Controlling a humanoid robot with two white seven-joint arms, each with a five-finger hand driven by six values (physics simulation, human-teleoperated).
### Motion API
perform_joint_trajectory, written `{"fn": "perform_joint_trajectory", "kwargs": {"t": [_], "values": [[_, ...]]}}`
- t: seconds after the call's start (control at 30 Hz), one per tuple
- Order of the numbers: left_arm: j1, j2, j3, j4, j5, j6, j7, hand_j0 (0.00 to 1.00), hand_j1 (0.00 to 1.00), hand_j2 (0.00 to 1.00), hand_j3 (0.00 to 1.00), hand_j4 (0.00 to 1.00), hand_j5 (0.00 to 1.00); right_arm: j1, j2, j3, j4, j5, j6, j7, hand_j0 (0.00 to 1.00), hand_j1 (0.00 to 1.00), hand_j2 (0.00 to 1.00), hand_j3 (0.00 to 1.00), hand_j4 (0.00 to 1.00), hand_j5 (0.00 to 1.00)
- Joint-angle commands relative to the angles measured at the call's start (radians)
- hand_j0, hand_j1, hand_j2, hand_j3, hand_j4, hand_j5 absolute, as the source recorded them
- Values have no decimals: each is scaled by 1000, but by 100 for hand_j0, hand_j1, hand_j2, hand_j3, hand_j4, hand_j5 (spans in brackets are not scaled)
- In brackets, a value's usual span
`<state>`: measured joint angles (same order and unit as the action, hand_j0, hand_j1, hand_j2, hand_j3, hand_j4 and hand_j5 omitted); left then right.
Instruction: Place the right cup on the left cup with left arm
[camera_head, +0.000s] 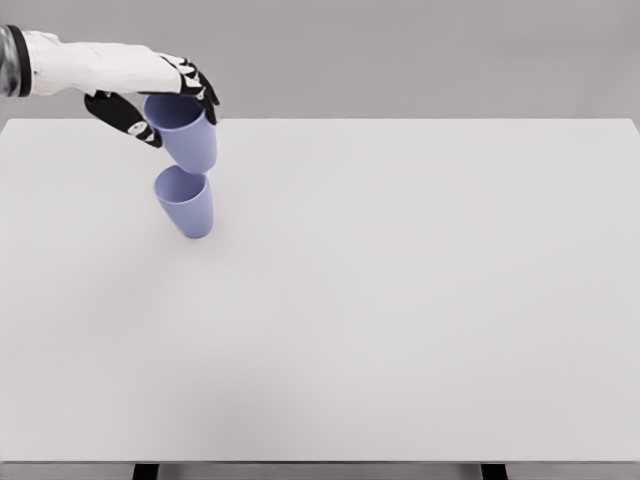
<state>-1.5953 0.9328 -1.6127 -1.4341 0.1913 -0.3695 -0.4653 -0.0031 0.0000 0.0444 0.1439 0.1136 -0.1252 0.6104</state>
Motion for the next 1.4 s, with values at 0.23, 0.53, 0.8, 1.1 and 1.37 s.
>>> {"fn": "perform_joint_trajectory", "kwargs": {"t": [0.23, 0.53, 0.8, 1.1, 1.37], "values": [[-2, 17, -38, 38, 8, 1, -10, 63, 63, 63, 63, 63, 63, 0, 0, 0, 0, 1, -1, 0, 100, 100, 100, 100, 100, 100], [11, 1, -38, 84, 10, 3, -6, 64, 64, 64, 64, 64, 64, 0, 0, 0, 0, 1, -1, 0, 100, 100, 100, 100, 100, 100], [15, -2, -41, 58, 27, -25, -6, 64, 64, 64, 64, 64, 64, 0, 0, 0, 0, 1, -1, 0, 100, 100, 100, 100, 100, 100], [17, 6, -44, 49, 36, -25, -4, 64, 64, 64, 64, 64, 64, 0, 0, 0, 0, 1, -1, 0, 100, 100, 100, 100, 100, 100], [21, 6, -46, 61, 36, -22, -3, 64, 64, 64, 64, 64, 64, 0, 0, 0, 0, 1, -1, 0, 100, 100, 100, 100, 100, 100]]}}
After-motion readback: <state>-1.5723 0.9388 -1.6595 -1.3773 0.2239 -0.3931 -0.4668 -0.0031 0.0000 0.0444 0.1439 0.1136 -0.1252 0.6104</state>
